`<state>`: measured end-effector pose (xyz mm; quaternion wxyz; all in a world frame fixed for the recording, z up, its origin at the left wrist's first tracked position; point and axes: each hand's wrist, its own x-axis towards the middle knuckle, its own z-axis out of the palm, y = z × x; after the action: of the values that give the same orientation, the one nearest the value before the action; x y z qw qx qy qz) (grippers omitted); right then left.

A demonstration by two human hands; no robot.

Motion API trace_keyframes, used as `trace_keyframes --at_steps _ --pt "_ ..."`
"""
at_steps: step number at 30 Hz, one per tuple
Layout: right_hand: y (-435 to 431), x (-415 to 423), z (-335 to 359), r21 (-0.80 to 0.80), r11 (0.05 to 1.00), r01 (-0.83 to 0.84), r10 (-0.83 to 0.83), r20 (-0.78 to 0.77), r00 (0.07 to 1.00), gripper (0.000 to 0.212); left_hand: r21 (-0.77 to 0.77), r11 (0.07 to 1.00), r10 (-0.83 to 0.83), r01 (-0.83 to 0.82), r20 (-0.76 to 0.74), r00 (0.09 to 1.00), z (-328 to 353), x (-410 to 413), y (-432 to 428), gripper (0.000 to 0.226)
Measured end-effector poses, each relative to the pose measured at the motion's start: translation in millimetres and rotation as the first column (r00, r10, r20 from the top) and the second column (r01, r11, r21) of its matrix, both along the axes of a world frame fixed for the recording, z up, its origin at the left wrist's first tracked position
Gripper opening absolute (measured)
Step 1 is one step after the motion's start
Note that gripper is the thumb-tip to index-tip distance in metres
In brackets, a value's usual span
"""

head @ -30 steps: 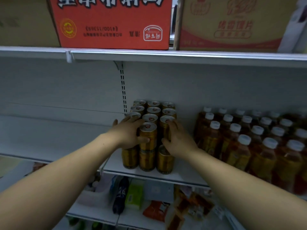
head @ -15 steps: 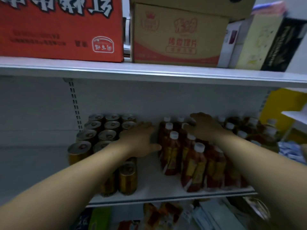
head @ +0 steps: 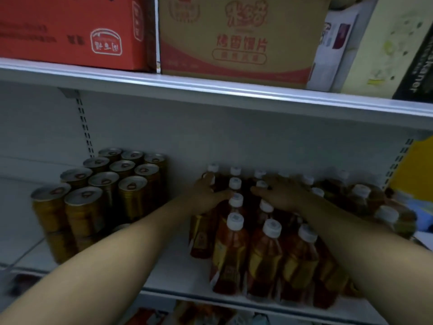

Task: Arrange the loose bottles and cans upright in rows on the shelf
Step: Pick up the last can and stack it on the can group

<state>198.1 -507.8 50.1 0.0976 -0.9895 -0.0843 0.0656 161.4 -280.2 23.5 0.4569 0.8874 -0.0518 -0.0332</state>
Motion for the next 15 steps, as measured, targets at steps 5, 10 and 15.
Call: trace_keyframes --at_steps 5,10,15 --pt "3 6 -9 0.042 0.997 -0.065 0.066 -0.013 0.998 0.100 -0.207 0.976 0.086 -0.075 0.043 0.995 -8 -4 -8 0.068" --pt "-8 5 -6 0.088 0.980 -0.177 0.175 0.029 0.984 0.098 -0.497 0.835 0.316 -0.235 0.084 0.945 -27 -29 -7 0.080" --pt "-16 0 -17 0.063 0.981 -0.185 0.181 0.064 0.981 0.098 -0.456 0.887 0.177 -0.068 0.200 0.964 -52 -40 -15 0.047"
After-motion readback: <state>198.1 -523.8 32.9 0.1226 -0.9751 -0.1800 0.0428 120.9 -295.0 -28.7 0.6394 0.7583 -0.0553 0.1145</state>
